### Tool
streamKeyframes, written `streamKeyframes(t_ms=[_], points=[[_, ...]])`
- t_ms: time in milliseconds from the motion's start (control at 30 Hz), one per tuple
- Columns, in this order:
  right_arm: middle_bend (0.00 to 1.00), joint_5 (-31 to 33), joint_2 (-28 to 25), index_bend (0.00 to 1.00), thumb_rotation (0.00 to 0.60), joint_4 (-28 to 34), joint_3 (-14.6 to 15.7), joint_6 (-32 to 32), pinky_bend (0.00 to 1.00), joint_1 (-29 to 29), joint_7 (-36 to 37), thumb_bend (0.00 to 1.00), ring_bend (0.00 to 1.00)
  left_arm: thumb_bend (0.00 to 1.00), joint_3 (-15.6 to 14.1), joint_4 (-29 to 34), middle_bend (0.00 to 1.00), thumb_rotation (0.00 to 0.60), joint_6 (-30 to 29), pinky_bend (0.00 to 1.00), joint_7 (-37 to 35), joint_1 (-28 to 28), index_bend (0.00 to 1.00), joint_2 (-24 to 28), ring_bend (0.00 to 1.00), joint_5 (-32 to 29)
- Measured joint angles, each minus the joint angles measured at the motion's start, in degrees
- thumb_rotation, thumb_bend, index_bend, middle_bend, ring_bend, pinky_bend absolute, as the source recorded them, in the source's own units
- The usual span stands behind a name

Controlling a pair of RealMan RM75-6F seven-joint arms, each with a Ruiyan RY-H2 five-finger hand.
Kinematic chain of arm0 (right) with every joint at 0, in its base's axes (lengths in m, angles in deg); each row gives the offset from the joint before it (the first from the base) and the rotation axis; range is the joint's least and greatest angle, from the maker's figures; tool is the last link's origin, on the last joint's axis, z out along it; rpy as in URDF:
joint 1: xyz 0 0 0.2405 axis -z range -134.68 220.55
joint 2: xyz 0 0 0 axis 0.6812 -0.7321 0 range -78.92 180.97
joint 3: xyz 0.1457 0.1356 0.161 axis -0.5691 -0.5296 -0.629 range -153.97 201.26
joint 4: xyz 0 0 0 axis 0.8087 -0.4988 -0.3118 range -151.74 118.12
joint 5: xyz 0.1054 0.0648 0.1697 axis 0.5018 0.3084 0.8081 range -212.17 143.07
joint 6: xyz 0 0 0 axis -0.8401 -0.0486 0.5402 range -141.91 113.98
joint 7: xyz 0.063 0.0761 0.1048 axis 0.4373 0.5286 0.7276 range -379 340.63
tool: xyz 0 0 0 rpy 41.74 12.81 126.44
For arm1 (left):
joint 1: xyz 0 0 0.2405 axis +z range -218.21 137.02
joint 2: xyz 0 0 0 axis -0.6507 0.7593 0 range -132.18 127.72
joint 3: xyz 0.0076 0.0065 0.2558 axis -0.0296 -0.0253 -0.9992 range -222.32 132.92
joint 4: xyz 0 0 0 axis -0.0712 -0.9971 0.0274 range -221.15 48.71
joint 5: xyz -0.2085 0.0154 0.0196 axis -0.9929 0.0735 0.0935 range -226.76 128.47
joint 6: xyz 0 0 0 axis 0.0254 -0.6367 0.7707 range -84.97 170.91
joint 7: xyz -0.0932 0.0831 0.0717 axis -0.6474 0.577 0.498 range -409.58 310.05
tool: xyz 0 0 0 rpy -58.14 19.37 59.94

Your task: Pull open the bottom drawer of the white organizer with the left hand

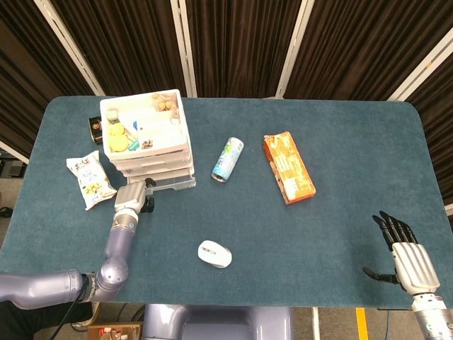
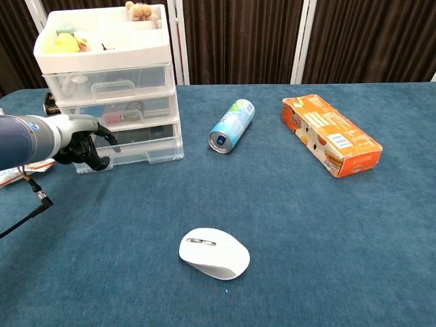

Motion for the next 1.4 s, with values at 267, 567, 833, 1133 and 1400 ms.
streamKeyframes(t_ms=[267,567,833,1133,1400], points=[[0.0,-0.16,-0.01,0.0,0.6,-0.11,0.02,0.16,0.07,0.04,0.15,0.11,0.0,0.58,0.13,2.01,1.0,0.6,1.24,0.99,-1.07,-0.03,0.3,0.42,0.98,-1.26],[0.0,-0.12,0.02,0.0,0.6,-0.06,0.03,0.15,0.07,0.05,0.05,0.11,0.0,0.58,-1.31,7.27,1.0,0.6,2.39,0.99,-2.89,1.13,0.31,3.24,0.98,-0.47],[0.0,-0.01,-0.05,0.0,0.6,0.05,0.01,0.14,0.07,0.07,0.11,0.11,0.0,0.58,-3.35,10.88,1.0,0.6,3.62,0.99,-4.39,1.58,0.31,5.32,0.98,0.6],[0.0,0.14,-0.18,0.0,0.6,0.18,0.0,0.01,0.07,0.07,0.33,0.11,0.0,0.41,-5.97,13.5,0.91,0.6,2.64,0.92,-5.79,2.08,0.2,5.9,0.86,4.81],[0.0,0.43,-0.25,0.0,0.6,0.19,-0.07,-0.19,0.07,0.02,0.32,0.11,0.0,0.08,-9.45,12.61,0.25,0.6,-2.68,0.34,-5.96,3.36,0.09,5.24,0.19,16.13]])
